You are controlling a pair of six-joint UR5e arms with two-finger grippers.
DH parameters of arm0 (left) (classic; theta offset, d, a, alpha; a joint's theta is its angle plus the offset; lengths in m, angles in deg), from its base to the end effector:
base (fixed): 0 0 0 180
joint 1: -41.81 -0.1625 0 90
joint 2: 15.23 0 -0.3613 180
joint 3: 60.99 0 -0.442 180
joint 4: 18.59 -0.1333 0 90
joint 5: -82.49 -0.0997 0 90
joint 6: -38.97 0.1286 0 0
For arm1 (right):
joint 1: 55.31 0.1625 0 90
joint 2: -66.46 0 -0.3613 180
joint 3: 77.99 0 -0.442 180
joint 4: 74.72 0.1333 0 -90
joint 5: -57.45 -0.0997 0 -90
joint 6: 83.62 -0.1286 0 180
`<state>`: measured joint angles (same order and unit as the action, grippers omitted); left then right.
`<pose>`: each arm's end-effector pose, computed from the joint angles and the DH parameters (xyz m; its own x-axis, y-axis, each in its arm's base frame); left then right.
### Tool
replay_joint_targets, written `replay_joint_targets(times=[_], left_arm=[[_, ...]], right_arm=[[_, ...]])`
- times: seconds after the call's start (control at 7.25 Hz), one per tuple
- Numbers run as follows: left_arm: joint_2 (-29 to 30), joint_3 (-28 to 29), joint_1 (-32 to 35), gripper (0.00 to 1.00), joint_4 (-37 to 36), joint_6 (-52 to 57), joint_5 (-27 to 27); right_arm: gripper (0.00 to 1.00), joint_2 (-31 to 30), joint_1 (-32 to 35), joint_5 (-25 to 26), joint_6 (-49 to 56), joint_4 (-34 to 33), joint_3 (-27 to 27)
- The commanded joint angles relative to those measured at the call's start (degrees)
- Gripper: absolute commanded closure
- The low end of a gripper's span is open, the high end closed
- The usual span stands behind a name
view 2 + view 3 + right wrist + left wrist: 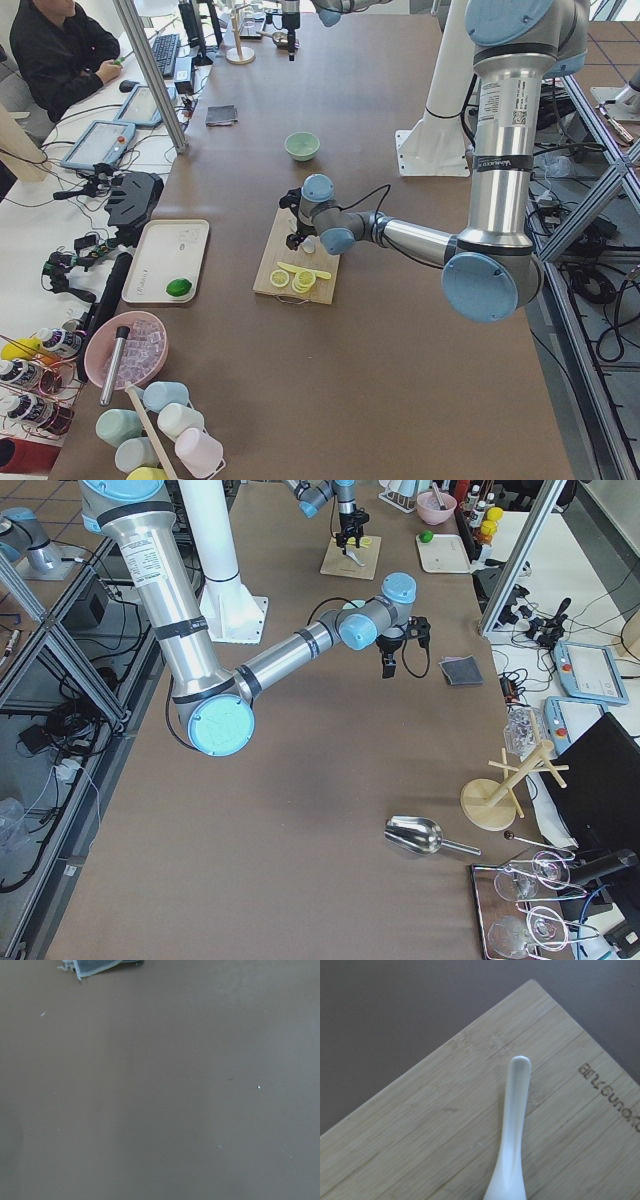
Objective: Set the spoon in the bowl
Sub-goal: 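Reach the left gripper to the white spoon handle while the right arm withdraws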
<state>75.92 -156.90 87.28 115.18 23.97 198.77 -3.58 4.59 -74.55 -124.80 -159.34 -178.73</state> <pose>0.3651 -0.4800 0.4649 0.4995 0.7272 -0.4708 -0.3247 0.6610 0.6765 -0.2802 -0.5776 0.2950 0.6020 -0.0767 0.7948 0.0119 0.9961 0.0872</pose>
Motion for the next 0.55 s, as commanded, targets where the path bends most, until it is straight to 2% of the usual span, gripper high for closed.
replay_joint_targets(times=[0.0, 0.41], left_arm=[[-0.09, 0.19, -0.03, 0.59, -0.18, -0.03, 0.0], [0.17, 0.19, -0.9, 0.59, -0.18, -0.03, -0.09]], right_arm=[[0.0, 0.08, 0.04, -0.02, 0.13, -0.64, 0.02], [0.0, -0.1, 0.13, -0.02, 0.22, -0.64, 0.19]])
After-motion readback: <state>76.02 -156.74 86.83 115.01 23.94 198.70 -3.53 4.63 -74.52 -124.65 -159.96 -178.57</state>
